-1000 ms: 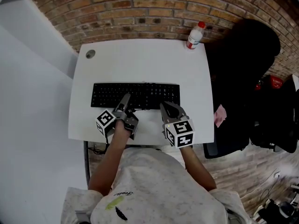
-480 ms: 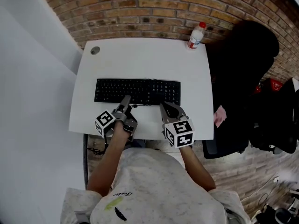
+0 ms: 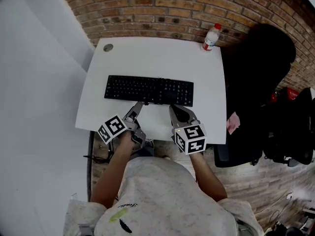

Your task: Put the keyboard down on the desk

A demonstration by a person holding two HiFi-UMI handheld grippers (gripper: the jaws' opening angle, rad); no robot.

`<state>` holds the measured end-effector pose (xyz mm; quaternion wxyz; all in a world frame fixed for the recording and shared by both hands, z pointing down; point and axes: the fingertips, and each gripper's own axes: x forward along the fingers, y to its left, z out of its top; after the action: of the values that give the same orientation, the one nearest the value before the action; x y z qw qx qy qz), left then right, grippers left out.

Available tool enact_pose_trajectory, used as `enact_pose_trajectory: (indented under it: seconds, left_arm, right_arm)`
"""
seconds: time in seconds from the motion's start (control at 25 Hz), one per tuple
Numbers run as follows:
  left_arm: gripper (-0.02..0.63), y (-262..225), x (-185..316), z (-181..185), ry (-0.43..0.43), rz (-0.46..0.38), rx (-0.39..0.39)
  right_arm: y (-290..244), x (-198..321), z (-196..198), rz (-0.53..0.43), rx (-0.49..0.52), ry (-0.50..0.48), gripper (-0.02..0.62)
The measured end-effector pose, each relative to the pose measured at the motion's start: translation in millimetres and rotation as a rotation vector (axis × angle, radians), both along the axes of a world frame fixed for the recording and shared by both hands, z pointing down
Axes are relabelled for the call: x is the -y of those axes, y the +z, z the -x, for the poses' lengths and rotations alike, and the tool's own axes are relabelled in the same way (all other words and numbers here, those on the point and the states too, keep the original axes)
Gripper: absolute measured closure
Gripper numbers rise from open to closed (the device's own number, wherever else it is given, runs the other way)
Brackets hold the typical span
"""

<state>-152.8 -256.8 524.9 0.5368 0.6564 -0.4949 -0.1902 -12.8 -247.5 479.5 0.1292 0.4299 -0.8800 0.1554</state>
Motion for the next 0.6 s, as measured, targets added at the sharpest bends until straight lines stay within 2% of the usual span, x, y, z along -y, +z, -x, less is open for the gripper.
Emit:
enact_pose_trajectory:
  seconds: [0.16, 0.4, 0.6]
  left_arm:
    - [0.431, -19.2, -12.3, -3.2, 0.042, -0.084, 0.17]
    - [0.497, -36.3, -29.9, -19.8, 0.13, -0.164, 0.414]
    - [0.587, -52.2, -44.0, -36.5, 0.19, -0.261, 0.581]
  right_arm:
    - [-8.8, -9.9, 2.7, -0.02, 0.015, -0.019, 0.584]
    - [-19.5, -24.8, 0.6, -0.043, 0.027, -0.038, 0.584]
    - [-23.7, -35.4, -9.9, -0.051, 0.039, -0.027, 0.584]
